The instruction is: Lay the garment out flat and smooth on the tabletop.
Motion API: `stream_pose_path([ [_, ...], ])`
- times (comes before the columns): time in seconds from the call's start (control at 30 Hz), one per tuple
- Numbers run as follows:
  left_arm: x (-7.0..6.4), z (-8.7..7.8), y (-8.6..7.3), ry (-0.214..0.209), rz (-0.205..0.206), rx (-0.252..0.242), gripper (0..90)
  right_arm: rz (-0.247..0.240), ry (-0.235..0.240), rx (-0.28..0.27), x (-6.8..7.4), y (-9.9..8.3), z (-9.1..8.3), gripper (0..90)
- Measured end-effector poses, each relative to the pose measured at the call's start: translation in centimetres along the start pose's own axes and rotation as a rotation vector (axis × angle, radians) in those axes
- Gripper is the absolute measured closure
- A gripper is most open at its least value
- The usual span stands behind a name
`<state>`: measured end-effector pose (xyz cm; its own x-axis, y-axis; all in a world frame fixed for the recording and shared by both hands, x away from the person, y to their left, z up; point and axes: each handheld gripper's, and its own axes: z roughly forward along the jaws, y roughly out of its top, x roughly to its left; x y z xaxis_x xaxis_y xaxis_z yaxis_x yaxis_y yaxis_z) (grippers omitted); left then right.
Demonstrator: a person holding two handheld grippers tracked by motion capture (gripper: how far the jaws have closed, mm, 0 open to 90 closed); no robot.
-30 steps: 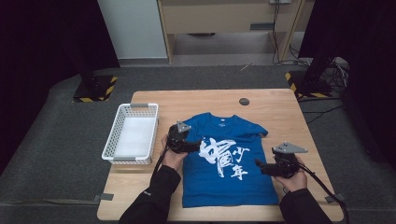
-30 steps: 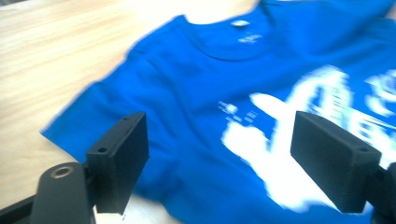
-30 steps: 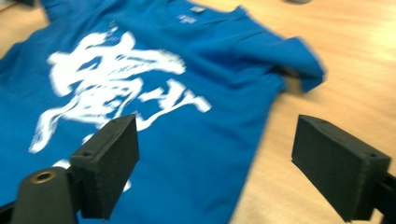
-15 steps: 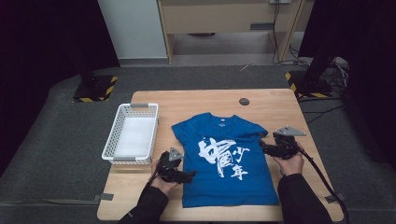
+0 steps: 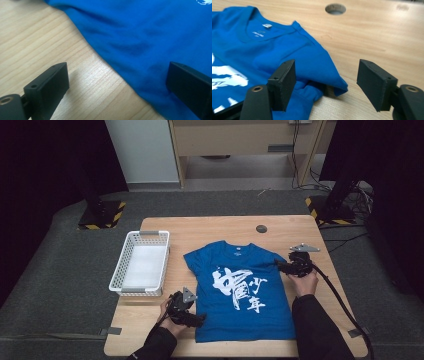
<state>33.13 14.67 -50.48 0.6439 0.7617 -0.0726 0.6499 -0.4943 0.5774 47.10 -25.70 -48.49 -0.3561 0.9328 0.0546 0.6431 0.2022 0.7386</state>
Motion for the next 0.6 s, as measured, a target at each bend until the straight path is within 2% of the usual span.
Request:
stream_pose_path([
  [0.13, 0.1, 0.1, -0.1, -0.011, -0.009, 0.001, 3.5, 0.008, -0.006, 0.033, -0.4, -0.4, 1.1, 35.7],
  [0.2, 0.2, 0.1, -0.1, -0.013, -0.011, -0.001, 2.9, 0.024, -0.002, 0.029, -0.7, -0.5, 1.3, 40.8],
  [0.33, 0.1, 0.2, -0.2, -0.012, -0.008, -0.009, 1.9, 0.021, 0.003, 0.034, -1.0, -0.5, 1.6, 58.9],
  [0.5, 0.2, 0.4, -0.3, -0.016, -0.005, -0.030, 0.0, -0.014, -0.017, 0.034, -0.9, -0.5, 1.7, 82.6],
  [0.6, 0.2, 0.4, -0.4, -0.016, -0.005, -0.034, 0.0, -0.016, -0.016, 0.018, -0.9, -0.1, 1.5, 87.7],
])
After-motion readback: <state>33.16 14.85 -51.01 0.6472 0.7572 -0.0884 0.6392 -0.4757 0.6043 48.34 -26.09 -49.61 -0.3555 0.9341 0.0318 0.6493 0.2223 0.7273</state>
